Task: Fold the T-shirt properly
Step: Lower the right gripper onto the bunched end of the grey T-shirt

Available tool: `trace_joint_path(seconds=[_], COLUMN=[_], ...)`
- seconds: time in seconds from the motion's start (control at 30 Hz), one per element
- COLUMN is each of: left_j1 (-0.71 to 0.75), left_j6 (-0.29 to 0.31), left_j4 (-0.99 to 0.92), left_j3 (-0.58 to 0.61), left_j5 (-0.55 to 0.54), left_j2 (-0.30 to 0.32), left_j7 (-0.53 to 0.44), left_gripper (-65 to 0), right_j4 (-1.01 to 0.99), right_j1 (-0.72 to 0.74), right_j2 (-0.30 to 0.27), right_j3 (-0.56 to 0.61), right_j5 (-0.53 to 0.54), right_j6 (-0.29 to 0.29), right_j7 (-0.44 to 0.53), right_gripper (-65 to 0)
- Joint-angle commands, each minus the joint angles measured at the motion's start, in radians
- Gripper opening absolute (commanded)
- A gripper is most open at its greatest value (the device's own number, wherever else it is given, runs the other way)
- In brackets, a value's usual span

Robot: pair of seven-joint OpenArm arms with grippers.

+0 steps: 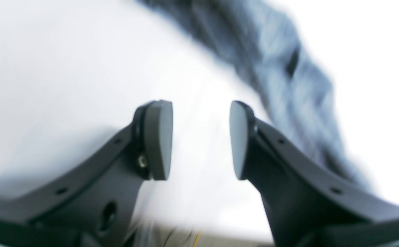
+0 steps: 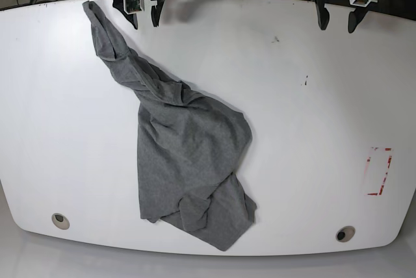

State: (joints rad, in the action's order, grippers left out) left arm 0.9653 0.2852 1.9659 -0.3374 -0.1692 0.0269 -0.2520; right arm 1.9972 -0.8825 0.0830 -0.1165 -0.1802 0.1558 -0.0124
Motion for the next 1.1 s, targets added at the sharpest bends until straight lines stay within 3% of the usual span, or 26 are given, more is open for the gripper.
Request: trace_joint_path(seconds=[0.0,0.2,0.33,0.73,0.93,1.07], left_j1=[-0.013,-0.065,-0.092,-0.104,-0.104,-0.108], left_j6=[0.001,0.001,0.001,0.001,0.001,0.001], left_j4=[0.025,0.025,0.025,0.023,0.017,0.019], left_j3=[0.013,0.024,0.025,0.019,0.018,0.002], left_j5=[-0.005,-0.005,-0.005,-0.005,-0.005,-0.006], left_j2=[0.005,0.034,0.044,0.048,0.048,0.048], left_j7=[-0.025,-0.025,-0.025,-0.025,-0.023,0.027], left_gripper=[-27.1,-27.1,-27.1,-26.8,-26.8,-26.8], right_j4=[0.021,0.021,0.021,0.027,0.027,0.024], right_j1=[0.029,0.101,0.158,0.32,0.411,0.474], right_j2=[-0.005,-0.007,-0.007,-0.01,-0.088,-0.136], right_j3=[0.01,0.024,0.021,0.057,0.127,0.202], right_j5=[0.003,0.0,0.0,0.0,0.0,0.0], right_j6=[-0.008,0.005,0.057,0.169,0.189,0.213], right_j7=[0.024,0.024,0.013,-0.174,-0.245,-0.28], right_gripper=[-39.0,-38.8,-38.8,-38.5,-28.7,-21.9])
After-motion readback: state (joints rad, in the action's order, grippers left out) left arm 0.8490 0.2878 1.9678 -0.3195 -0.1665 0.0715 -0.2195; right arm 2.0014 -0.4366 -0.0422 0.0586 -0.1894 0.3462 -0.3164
